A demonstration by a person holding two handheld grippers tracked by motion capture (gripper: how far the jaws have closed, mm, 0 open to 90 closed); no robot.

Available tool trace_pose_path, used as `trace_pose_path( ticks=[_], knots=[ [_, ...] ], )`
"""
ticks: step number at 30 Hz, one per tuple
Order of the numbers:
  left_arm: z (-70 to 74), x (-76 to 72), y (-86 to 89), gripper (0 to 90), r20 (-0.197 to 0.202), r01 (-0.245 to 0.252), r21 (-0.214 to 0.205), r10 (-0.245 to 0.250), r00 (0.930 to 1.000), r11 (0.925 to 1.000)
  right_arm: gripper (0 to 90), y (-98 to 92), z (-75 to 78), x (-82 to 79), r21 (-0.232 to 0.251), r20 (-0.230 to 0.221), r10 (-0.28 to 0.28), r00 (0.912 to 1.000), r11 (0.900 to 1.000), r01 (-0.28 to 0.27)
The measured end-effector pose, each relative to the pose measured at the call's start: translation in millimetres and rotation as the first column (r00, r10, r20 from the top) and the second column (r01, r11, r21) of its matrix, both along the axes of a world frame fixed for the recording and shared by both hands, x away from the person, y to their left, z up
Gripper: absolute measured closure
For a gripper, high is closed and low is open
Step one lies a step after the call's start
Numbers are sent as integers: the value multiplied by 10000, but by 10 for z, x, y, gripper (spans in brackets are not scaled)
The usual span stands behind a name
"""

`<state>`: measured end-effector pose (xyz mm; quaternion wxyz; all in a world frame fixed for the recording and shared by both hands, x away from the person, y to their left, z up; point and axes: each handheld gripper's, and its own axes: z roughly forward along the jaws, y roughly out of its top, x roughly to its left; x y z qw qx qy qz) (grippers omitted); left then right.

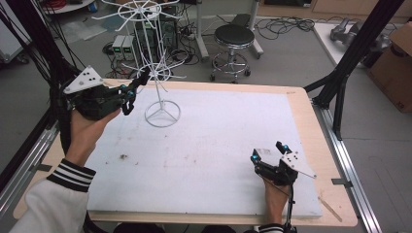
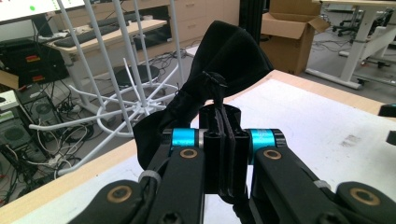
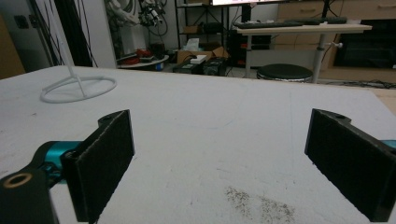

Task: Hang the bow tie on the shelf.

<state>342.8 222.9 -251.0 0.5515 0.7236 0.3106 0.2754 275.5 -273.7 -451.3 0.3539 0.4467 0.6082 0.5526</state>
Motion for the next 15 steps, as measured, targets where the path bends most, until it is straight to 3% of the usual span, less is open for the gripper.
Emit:
trace_pose_path(
  ticks=[15],
  knots=[
    [-90, 210, -169, 877, -132, -114, 230, 117, 9998, 9997, 72, -5, -1, 6, 7, 49, 4, 10000, 10000, -4]
  ],
)
